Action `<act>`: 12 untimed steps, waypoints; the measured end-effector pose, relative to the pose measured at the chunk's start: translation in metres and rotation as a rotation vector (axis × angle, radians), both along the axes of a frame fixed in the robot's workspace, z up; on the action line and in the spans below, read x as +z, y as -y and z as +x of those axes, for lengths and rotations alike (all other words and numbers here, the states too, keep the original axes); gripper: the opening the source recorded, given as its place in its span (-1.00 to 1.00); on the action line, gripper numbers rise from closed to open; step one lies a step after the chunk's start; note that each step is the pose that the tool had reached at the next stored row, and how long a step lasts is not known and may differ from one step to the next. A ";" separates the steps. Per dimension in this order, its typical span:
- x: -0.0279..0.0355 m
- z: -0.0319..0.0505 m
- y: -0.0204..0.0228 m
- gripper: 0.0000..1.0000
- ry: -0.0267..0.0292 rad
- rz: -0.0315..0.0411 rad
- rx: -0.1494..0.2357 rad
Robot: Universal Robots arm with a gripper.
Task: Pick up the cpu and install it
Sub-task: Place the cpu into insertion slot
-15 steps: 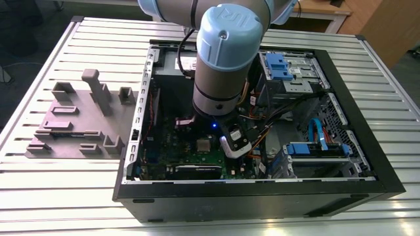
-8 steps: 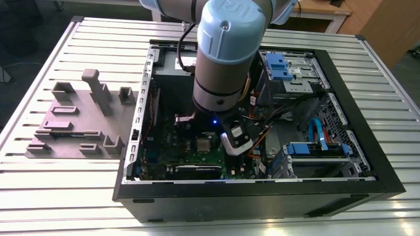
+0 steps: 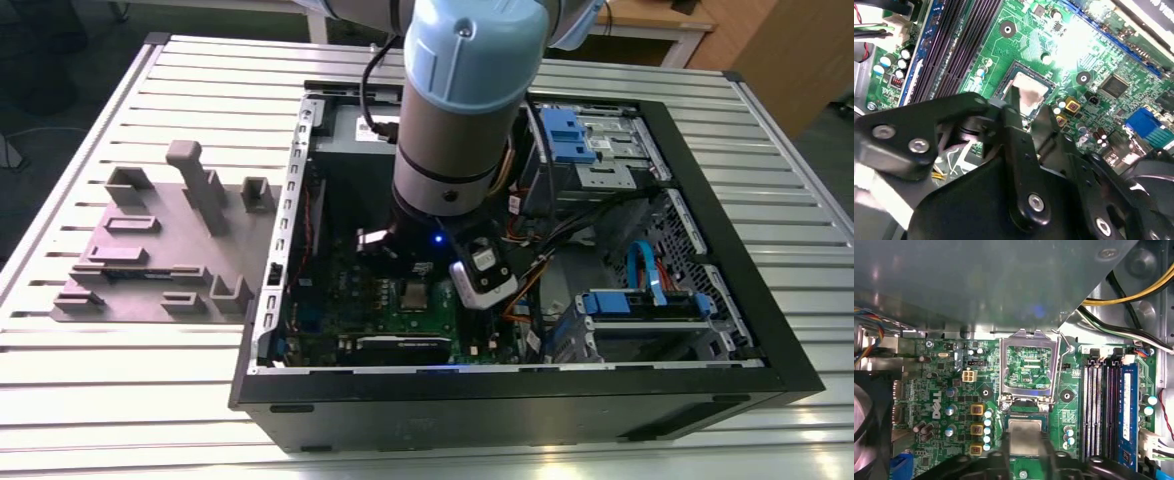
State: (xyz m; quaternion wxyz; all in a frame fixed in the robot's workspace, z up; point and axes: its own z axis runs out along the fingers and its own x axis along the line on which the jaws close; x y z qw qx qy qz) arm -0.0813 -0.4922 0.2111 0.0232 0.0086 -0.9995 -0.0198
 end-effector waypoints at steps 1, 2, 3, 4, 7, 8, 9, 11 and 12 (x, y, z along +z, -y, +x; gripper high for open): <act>0.0000 0.0000 0.0000 -0.33 -0.0001 0.0000 0.000; 0.0000 0.0000 0.0000 -0.44 -0.0003 -0.0001 0.000; 0.0001 0.0000 0.0001 -0.44 -0.0004 -0.0002 0.000; 0.0002 0.0000 0.0001 -0.57 -0.0006 -0.0003 0.000; 0.0002 0.0000 0.0001 -0.79 -0.0008 -0.0003 0.000; 0.0002 0.0000 0.0001 -0.79 -0.0009 -0.0003 0.000; 0.0002 0.0000 0.0001 -0.79 -0.0009 -0.0003 0.000; 0.0002 0.0000 0.0001 -0.79 -0.0010 -0.0003 0.000; 0.0002 0.0000 0.0001 -0.79 -0.0011 -0.0003 0.000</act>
